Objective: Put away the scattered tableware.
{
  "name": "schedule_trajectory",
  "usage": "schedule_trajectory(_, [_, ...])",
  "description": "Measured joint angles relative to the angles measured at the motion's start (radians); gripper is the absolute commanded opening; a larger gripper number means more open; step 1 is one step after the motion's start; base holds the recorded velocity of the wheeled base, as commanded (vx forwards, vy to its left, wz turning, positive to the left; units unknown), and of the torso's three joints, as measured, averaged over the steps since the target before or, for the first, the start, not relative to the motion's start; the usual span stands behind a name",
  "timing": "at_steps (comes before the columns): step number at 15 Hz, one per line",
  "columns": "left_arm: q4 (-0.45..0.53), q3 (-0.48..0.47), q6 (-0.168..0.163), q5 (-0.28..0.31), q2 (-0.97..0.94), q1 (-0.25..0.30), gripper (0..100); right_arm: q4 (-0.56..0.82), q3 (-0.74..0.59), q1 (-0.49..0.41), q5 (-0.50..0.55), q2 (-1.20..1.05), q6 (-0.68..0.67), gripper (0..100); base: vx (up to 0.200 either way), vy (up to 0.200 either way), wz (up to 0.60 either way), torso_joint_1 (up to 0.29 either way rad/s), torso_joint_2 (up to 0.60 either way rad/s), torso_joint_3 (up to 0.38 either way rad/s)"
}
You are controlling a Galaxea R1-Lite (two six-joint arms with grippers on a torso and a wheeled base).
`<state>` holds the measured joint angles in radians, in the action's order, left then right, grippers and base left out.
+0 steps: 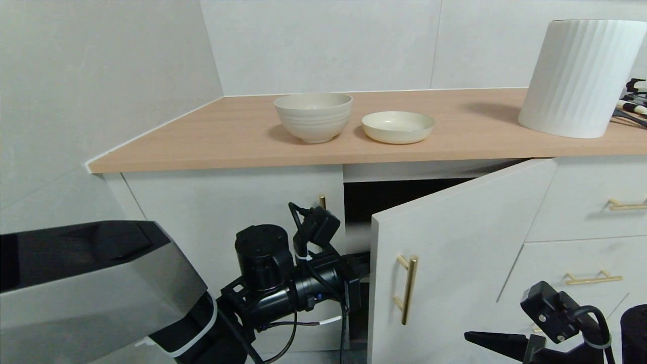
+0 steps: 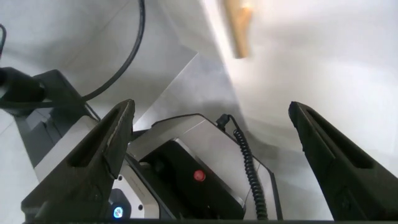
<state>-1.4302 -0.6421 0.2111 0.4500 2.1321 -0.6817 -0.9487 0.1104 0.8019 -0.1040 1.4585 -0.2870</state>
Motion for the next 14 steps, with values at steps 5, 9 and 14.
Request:
schedule_trajectory(5, [0.027, -0.035, 0.000, 0.000, 0.020, 0.001, 0, 0.000, 0.001, 0.000, 0.001, -0.003, 0.000, 100, 0.000, 0.000, 0.00, 0.000, 0.00, 0.000])
schedule_trajectory(9, [0.060, -0.113, 0.000, 0.001, 0.055, -0.004, 0, 0.000, 0.002, 0.000, 0.001, -0.002, 0.000, 100, 0.000, 0.000, 0.00, 0.000, 0.00, 0.000])
schedule_trajectory(14, [0.062, -0.119, 0.000, -0.006, 0.065, -0.020, 0, 0.000, 0.000, 0.001, 0.001, 0.000, 0.001, 100, -0.200, 0.000, 0.00, 0.004, 0.00, 0.003])
